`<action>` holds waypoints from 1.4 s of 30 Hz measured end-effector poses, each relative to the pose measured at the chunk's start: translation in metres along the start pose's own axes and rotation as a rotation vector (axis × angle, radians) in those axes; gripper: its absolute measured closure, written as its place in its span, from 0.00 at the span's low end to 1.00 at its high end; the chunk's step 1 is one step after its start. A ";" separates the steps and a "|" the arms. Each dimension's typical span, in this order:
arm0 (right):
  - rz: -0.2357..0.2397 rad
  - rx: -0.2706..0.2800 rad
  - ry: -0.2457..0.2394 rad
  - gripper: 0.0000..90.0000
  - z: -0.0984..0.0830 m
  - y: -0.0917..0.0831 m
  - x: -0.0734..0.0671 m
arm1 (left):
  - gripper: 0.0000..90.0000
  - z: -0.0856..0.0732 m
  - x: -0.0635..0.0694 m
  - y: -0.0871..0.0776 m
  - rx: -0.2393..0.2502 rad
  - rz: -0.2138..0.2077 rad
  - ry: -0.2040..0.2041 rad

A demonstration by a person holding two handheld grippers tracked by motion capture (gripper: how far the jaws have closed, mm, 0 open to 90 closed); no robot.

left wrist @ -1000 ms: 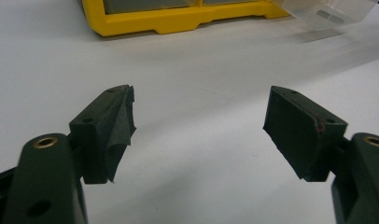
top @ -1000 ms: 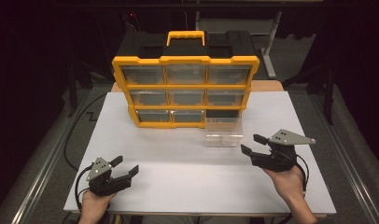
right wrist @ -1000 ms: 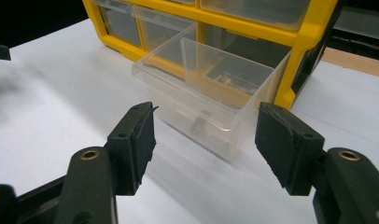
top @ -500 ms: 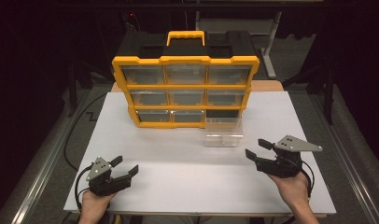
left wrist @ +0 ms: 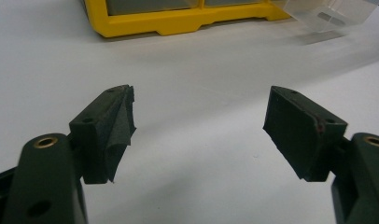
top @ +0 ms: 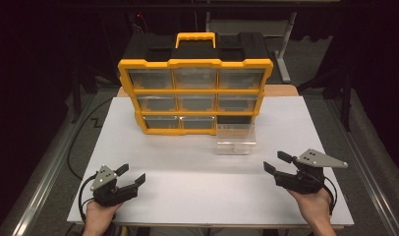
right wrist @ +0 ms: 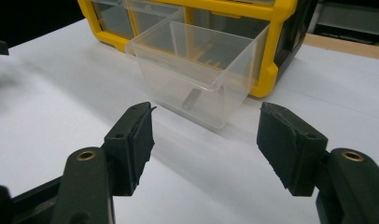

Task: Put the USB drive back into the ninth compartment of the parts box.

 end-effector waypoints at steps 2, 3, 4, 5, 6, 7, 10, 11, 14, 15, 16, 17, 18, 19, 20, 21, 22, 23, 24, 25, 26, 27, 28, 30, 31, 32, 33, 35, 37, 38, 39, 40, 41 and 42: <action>-0.001 0.005 0.008 0.40 -0.003 -0.002 0.001 | 0.28 0.000 0.000 0.000 -0.001 0.001 0.005; -0.004 0.007 0.008 0.40 -0.004 -0.003 0.001 | 0.28 0.000 0.001 0.000 -0.002 0.001 0.005; -0.006 0.006 0.013 0.40 -0.006 -0.004 0.002 | 0.28 0.000 0.001 0.000 -0.003 0.000 0.006; -0.008 0.008 0.017 0.40 -0.007 -0.005 0.002 | 0.28 0.000 0.001 0.000 -0.003 0.001 0.007; -0.007 0.009 0.020 0.40 -0.008 -0.006 0.002 | 0.28 0.000 0.001 0.000 -0.003 0.001 0.006; -0.010 0.009 0.023 0.40 -0.010 -0.007 0.003 | 0.28 0.000 0.001 0.000 -0.003 0.001 0.006; -0.014 0.013 0.029 0.40 -0.013 -0.009 0.004 | 0.28 0.000 0.000 0.000 -0.003 0.002 0.006; -0.014 0.013 0.034 0.40 -0.015 -0.010 0.005 | 0.28 0.000 0.000 0.000 -0.002 0.002 0.006; -0.018 0.010 0.039 0.40 -0.018 -0.010 0.006 | 0.28 0.000 0.000 0.000 -0.001 0.003 0.004; -0.018 0.011 0.041 0.40 -0.020 -0.011 0.006 | 0.28 0.000 0.000 0.000 -0.001 0.004 0.002; -0.017 0.012 0.045 0.40 -0.021 -0.011 0.006 | 0.28 0.000 -0.001 0.000 0.000 0.004 0.001; -0.019 0.013 0.046 0.40 -0.022 -0.012 0.007 | 0.28 0.000 -0.001 0.000 -0.001 0.005 0.001; -0.018 0.013 0.051 0.40 -0.023 -0.013 0.007 | 0.28 0.000 -0.001 0.000 -0.001 0.005 0.002; -0.019 0.015 0.053 0.40 -0.025 -0.013 0.008 | 0.28 0.000 -0.001 0.000 -0.001 0.005 0.002; -0.018 0.014 0.059 0.39 -0.026 -0.014 0.008 | 0.28 0.000 -0.001 0.000 -0.001 0.005 0.002; -0.017 0.015 0.061 0.39 -0.027 -0.014 0.008 | 0.28 0.000 -0.001 0.000 -0.001 0.005 0.002; -0.018 0.016 0.066 0.39 -0.028 -0.015 0.009 | 0.28 0.000 -0.001 0.000 -0.001 0.006 0.002; -0.018 0.016 0.069 0.39 -0.030 -0.015 0.009 | 0.28 0.000 -0.001 0.000 -0.001 0.006 0.001; -0.016 0.017 0.077 0.39 -0.032 -0.015 0.010 | 0.28 0.000 -0.001 0.000 -0.001 0.006 0.001; -0.007 0.018 0.084 0.39 -0.033 -0.016 0.010 | 0.28 0.000 -0.001 0.000 -0.001 0.006 0.002; -0.004 0.021 0.089 0.39 -0.035 -0.016 0.010 | 0.28 0.000 -0.001 0.000 -0.001 0.006 0.001; -0.004 0.020 0.091 0.39 -0.038 -0.016 0.011 | 0.28 0.000 -0.001 0.000 0.000 0.006 0.002; -0.004 0.020 0.094 0.39 -0.040 -0.016 0.011 | 0.28 0.000 -0.001 0.000 0.000 0.006 0.002; -0.005 0.020 0.101 0.38 -0.044 -0.016 0.012 | 0.28 0.000 -0.001 -0.001 -0.002 0.006 0.002; -0.007 0.020 0.101 0.38 -0.046 -0.017 0.013 | 0.28 0.000 -0.001 -0.001 0.000 0.007 0.001; -0.008 0.021 0.103 0.38 -0.049 -0.017 0.013 | 0.28 0.000 -0.001 -0.001 0.000 0.007 0.001; -0.010 0.023 0.101 0.37 -0.050 -0.017 0.014 | 0.28 0.000 -0.001 -0.001 0.001 0.008 0.001; -0.014 0.033 0.097 0.36 -0.055 -0.018 0.015 | 0.28 0.000 -0.001 -0.001 0.000 0.008 0.001; -0.019 0.038 0.095 0.34 -0.059 -0.019 0.016 | 0.28 0.000 -0.001 -0.001 0.001 0.008 0.000; -0.019 0.044 0.101 0.33 -0.061 -0.020 0.017 | 0.28 0.000 -0.001 -0.001 0.001 0.008 0.000; -0.021 0.056 0.104 0.33 -0.064 -0.021 0.018 | 0.28 0.000 -0.001 -0.001 0.002 0.008 0.000; -0.025 0.065 0.112 0.32 -0.067 -0.021 0.018 | 0.28 0.000 -0.001 -0.002 0.003 0.009 0.000; -0.028 0.070 0.115 0.32 -0.070 -0.022 0.019 | 0.28 0.000 -0.002 -0.002 0.003 0.009 -0.001; -0.031 0.075 0.119 0.31 -0.072 -0.023 0.019 | 0.28 0.000 -0.002 -0.002 0.004 0.010 -0.001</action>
Point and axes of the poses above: each handheld gripper's, and its own axes: y roughly forward along the jaws, z roughly out of its top, x roughly to its right, the point moved 2 cm from there along y, roughly forward along the jaws, and after that the axes turned 5 degrees about z, right-handed, at the moved point
